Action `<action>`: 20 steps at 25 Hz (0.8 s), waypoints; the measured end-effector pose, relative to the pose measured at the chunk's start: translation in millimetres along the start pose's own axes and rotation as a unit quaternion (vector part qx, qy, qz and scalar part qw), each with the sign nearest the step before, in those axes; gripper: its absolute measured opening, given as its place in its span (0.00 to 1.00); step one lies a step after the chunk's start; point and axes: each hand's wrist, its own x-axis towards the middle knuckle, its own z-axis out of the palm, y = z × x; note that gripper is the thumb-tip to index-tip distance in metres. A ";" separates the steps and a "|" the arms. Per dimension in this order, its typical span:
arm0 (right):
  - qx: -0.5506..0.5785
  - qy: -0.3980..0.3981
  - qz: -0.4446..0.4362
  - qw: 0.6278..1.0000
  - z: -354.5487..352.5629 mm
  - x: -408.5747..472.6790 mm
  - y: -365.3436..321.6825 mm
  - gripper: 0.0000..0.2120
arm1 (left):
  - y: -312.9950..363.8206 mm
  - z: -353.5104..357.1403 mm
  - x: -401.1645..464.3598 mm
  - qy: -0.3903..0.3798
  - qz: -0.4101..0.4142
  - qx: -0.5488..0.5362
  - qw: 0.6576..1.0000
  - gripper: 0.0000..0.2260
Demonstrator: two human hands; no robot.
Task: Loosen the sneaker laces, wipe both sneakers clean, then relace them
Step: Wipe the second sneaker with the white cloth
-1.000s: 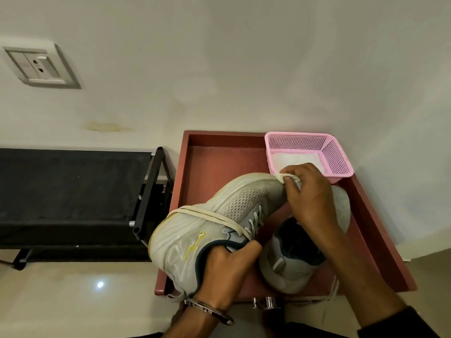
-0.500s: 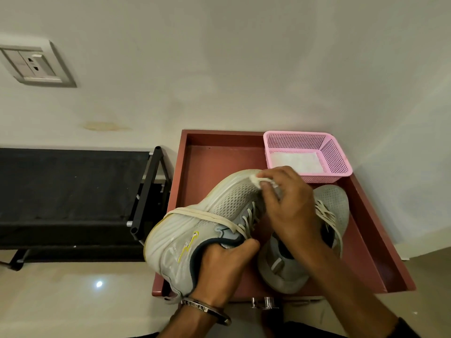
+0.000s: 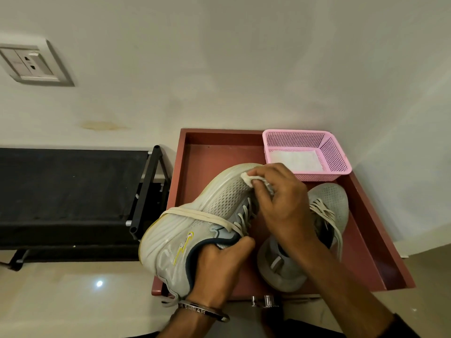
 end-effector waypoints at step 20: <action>-0.007 0.021 0.013 1.000 -7.8 10.2 4.4 0.11 | 1.2 7.2 -8.9 -0.013 0.024 0.023 0.999 0.07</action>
